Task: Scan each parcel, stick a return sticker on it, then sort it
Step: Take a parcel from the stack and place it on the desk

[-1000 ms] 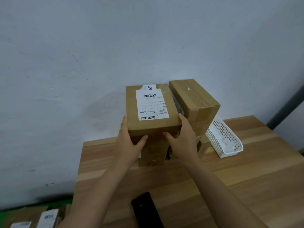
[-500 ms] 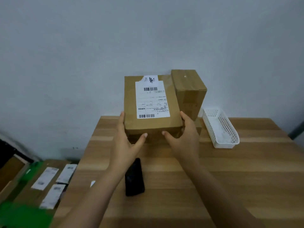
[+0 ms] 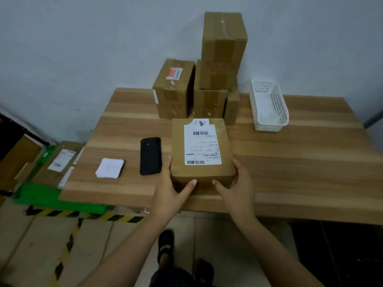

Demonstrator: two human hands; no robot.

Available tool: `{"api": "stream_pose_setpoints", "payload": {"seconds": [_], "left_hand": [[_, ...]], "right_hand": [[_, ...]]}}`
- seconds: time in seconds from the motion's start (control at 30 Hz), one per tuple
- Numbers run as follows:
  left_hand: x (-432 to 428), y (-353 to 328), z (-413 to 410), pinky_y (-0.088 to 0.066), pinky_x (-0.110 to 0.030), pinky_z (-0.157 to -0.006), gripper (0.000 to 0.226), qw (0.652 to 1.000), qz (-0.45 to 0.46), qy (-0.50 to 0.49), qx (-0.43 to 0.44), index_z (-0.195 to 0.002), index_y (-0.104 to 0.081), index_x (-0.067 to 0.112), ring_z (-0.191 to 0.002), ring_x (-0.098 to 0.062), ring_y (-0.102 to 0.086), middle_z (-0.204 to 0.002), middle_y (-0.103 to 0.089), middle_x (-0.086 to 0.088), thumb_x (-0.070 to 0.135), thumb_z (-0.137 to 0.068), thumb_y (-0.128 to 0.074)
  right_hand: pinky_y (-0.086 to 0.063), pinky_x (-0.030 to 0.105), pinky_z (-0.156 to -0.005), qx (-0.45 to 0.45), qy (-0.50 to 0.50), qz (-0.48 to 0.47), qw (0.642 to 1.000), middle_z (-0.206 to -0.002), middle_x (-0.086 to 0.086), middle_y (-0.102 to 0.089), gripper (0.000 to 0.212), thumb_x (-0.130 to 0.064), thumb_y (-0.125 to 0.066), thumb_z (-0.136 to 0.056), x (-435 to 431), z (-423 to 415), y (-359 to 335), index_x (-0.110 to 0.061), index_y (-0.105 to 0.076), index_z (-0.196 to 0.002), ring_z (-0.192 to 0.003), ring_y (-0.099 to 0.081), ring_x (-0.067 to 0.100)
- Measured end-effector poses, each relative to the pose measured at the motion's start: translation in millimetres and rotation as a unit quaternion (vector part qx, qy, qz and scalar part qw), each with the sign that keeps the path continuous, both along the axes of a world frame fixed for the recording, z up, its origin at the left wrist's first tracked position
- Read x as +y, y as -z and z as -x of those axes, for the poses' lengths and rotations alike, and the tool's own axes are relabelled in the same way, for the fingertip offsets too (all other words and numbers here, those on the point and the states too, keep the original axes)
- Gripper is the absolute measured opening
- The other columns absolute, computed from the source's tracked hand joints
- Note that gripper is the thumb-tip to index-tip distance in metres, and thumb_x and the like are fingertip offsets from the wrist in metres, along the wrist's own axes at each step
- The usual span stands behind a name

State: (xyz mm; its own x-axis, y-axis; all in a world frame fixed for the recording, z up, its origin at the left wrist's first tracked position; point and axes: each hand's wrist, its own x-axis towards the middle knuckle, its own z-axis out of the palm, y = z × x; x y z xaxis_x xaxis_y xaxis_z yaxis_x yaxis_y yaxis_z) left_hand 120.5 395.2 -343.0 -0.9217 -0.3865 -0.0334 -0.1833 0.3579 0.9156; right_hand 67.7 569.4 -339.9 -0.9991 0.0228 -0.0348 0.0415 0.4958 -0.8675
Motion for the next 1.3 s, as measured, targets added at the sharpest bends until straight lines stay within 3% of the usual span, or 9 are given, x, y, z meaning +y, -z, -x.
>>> {"api": "stream_pose_setpoints", "payload": {"seconds": [0.2,0.43,0.57,0.67,0.8,0.93,1.03,1.17,1.3], "left_hand": [[20.9,19.9,5.6,-0.037,-0.039,-0.112,0.099,0.998,-0.008,0.028,-0.058,-0.151,-0.019,0.024,-0.133,-0.005,-0.039,-0.143,-0.039,0.015,0.058,-0.074,-0.070],[15.9,19.0,19.1,-0.030,-0.028,-0.112,0.091,0.996,0.035,0.035,-0.068,-0.151,-0.021,0.020,-0.136,-0.002,-0.031,-0.150,-0.034,0.009,0.047,-0.080,-0.070],[26.9,17.3,21.1,-0.023,-0.036,-0.116,0.102,0.992,0.072,-0.038,-0.098,-0.151,-0.013,0.010,-0.143,-0.023,-0.019,-0.155,-0.017,-0.006,0.055,-0.078,-0.068],[46.4,16.1,14.0,-0.021,-0.029,-0.110,0.105,0.983,0.027,-0.107,-0.145,-0.151,-0.008,0.006,-0.139,-0.025,-0.020,-0.151,-0.017,-0.011,0.052,-0.080,-0.069],[62.9,20.0,9.7,-0.035,-0.039,-0.111,0.096,0.984,-0.069,-0.114,-0.123,-0.151,-0.014,0.017,-0.133,-0.015,-0.031,-0.147,-0.019,-0.001,0.046,-0.080,-0.072],[58.9,19.6,14.1,-0.037,-0.035,-0.110,0.101,0.987,-0.105,-0.081,-0.092,-0.154,-0.005,0.021,-0.136,-0.011,-0.030,-0.153,-0.016,0.001,0.043,-0.081,-0.071],[42.6,14.5,30.2,-0.031,-0.011,-0.100,0.099,0.986,-0.131,-0.069,-0.073,-0.155,-0.005,0.021,-0.133,-0.004,-0.028,-0.155,-0.016,0.004,0.036,-0.083,-0.072],[11.4,7.6,59.5,-0.042,-0.010,-0.092,0.074,0.985,-0.161,-0.040,-0.049,-0.144,-0.031,0.033,-0.122,0.004,-0.048,-0.137,-0.050,0.015,0.034,-0.084,-0.073],[-8.0,0.1,76.2,-0.046,-0.006,-0.076,0.069,0.984,-0.161,0.000,-0.082,-0.140,-0.037,0.033,-0.111,0.004,-0.055,-0.127,-0.057,0.017,0.028,-0.083,-0.076]], "right_hand": [[-0.045,0.035,-0.103,-0.016,0.021,0.017,1.000,-0.129,-0.008,-0.050,0.075,-0.018,-0.083,-0.071,25.4,-7.4,27.9,-0.022,-0.046,-0.136,-0.120,-0.049,0.007],[-0.050,0.011,-0.080,-0.027,0.009,0.078,0.997,-0.122,-0.007,-0.049,0.049,-0.024,-0.073,-0.083,37.5,10.1,22.1,-0.023,-0.049,-0.126,-0.105,-0.056,0.002],[-0.045,0.033,-0.099,-0.017,-0.030,-0.018,0.999,-0.131,-0.002,-0.043,0.060,-0.036,-0.069,-0.085,42.3,61.8,18.5,-0.018,-0.043,-0.136,-0.119,-0.048,0.015],[-0.025,0.033,-0.112,0.010,-0.114,-0.127,0.985,-0.156,0.004,-0.026,0.072,-0.037,-0.065,-0.088,39.8,121.0,16.7,-0.014,-0.030,-0.147,-0.143,-0.023,0.020],[-0.016,0.045,-0.119,-0.009,-0.186,-0.234,0.954,-0.162,0.004,-0.009,0.077,-0.044,-0.059,-0.092,30.7,166.1,12.9,-0.015,-0.021,-0.152,-0.149,-0.008,0.024],[-0.022,0.043,-0.117,-0.014,-0.176,-0.236,0.955,-0.159,0.006,-0.021,0.082,-0.048,-0.062,-0.089,31.3,171.1,13.1,-0.010,-0.024,-0.151,-0.145,-0.022,0.023],[-0.029,0.040,-0.110,-0.006,-0.143,-0.231,0.962,-0.150,0.012,-0.035,0.081,-0.047,-0.068,-0.083,38.1,160.5,14.1,-0.008,-0.034,-0.146,-0.137,-0.034,0.028],[-0.039,0.040,-0.099,-0.009,-0.082,-0.186,0.979,-0.129,0.012,-0.049,0.069,-0.047,-0.072,-0.079,52.4,133.3,13.7,-0.010,-0.048,-0.133,-0.120,-0.047,0.029],[-0.040,0.042,-0.098,-0.047,-0.064,-0.175,0.981,-0.122,0.005,-0.055,0.070,-0.052,-0.070,-0.080,58.4,94.0,9.6,-0.016,-0.046,-0.135,-0.116,-0.047,0.026]]}}
